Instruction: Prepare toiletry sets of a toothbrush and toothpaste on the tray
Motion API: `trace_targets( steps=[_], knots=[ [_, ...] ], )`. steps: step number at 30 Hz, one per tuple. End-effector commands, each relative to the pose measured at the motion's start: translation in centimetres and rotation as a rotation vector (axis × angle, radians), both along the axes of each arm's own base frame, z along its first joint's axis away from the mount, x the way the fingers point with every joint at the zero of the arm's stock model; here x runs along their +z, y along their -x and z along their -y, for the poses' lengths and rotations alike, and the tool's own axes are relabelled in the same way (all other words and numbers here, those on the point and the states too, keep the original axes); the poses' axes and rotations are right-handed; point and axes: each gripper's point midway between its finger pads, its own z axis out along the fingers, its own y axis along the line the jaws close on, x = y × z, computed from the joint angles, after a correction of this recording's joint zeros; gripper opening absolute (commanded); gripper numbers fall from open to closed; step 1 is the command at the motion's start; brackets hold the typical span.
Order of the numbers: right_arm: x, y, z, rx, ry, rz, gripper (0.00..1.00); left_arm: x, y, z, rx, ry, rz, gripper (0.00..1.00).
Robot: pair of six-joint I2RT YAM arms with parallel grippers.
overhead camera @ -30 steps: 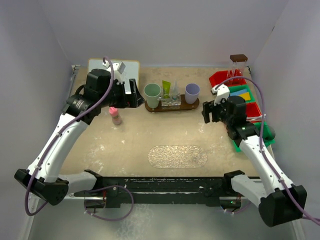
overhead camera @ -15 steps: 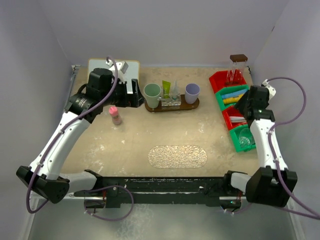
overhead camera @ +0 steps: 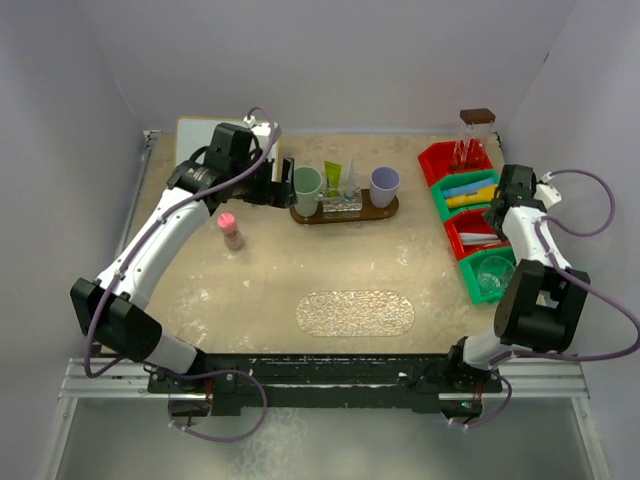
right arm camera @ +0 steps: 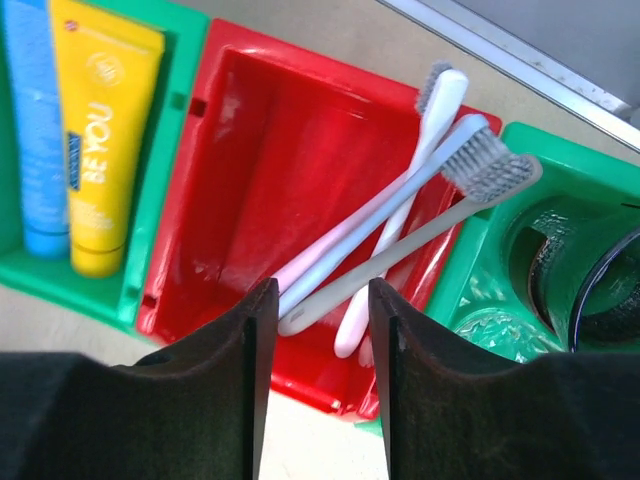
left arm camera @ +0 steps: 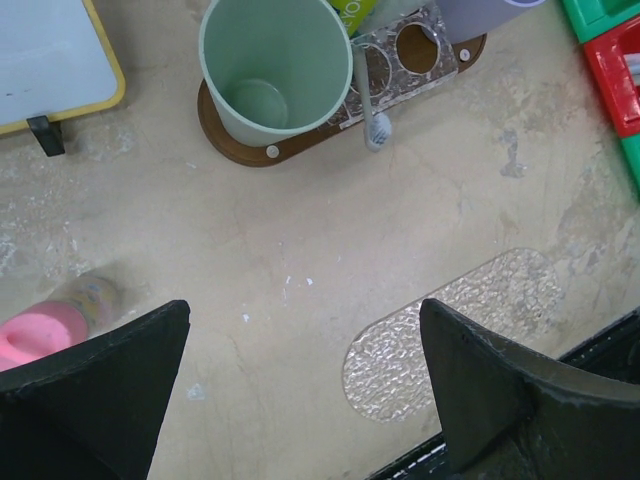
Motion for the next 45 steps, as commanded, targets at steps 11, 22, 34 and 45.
trace_targets(
  steps=[11,22,34,45],
  knots=[
    [-0.9,-1.2,3.3,-0.118,-0.001,-0.014,0.35,1.4,-2.7,-0.4,-0.044,-0.074,0.090,0.93],
    [-2.0,-0.3,3.2,-0.187,-0.031,-0.023,0.35,1.6,-2.3,-0.9,-0.045,-0.094,0.097,0.93],
    [-3.9,1.2,3.3,-0.299,-0.057,-0.042,0.33,2.2,-1.2,-1.6,-0.036,-0.097,0.111,0.94],
    [-2.6,1.1,3.1,-0.321,-0.076,-0.013,0.10,3.1,-0.6,-1.8,-0.029,-0.082,0.128,0.93]
  ],
)
